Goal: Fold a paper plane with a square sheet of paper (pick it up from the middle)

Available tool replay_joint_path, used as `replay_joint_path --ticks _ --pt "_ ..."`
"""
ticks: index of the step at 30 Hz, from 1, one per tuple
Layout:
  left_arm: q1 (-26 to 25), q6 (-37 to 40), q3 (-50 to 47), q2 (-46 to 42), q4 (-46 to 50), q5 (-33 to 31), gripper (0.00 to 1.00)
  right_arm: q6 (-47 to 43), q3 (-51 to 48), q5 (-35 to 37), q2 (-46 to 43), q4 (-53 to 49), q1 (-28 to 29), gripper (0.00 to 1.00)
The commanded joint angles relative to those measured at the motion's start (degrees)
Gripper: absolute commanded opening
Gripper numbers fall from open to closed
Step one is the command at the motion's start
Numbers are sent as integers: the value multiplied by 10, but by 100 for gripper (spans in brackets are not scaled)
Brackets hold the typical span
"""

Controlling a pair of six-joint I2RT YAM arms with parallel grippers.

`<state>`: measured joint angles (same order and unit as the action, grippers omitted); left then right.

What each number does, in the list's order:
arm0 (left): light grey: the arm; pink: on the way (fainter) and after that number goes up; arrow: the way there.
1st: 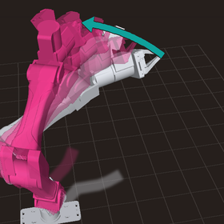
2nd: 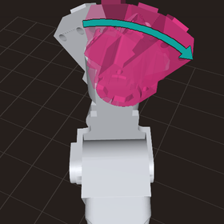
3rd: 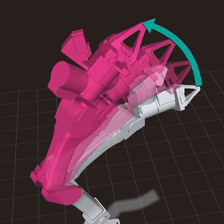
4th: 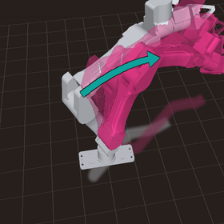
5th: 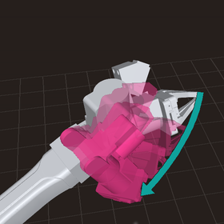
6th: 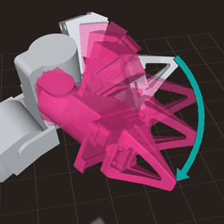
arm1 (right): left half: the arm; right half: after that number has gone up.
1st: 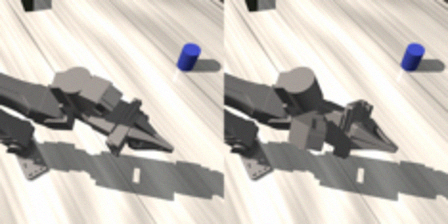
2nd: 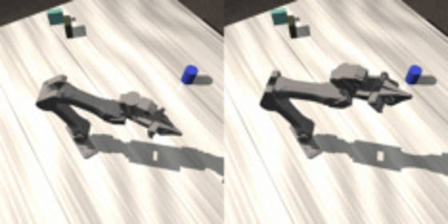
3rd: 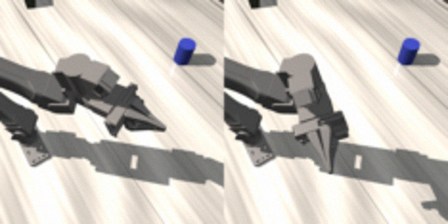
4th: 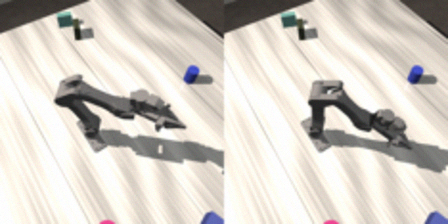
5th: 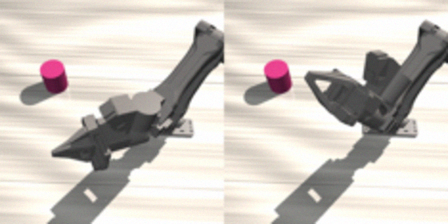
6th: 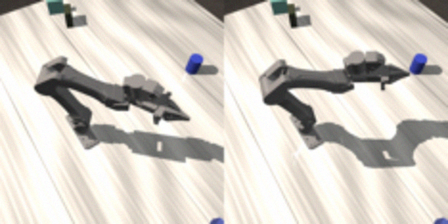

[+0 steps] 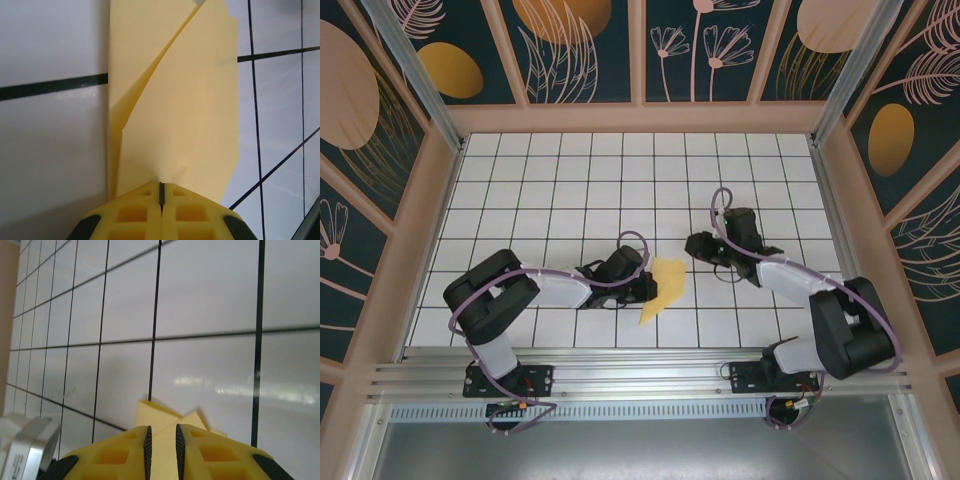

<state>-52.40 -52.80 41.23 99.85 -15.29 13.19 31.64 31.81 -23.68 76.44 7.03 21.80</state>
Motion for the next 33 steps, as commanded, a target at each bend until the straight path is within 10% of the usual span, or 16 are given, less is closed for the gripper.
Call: replay_joint_path --ticks 1,13,33 --pt "-1 13 14 -13 74 -3 7 36 -45 -15 -49 1 9 27" --pt "3 38 44 -116 172 -101 40 131 -135 -22 -128 17 49 47" --pt "4 58 47 -62 221 -116 39 225 -156 -35 -106 69 106 57"
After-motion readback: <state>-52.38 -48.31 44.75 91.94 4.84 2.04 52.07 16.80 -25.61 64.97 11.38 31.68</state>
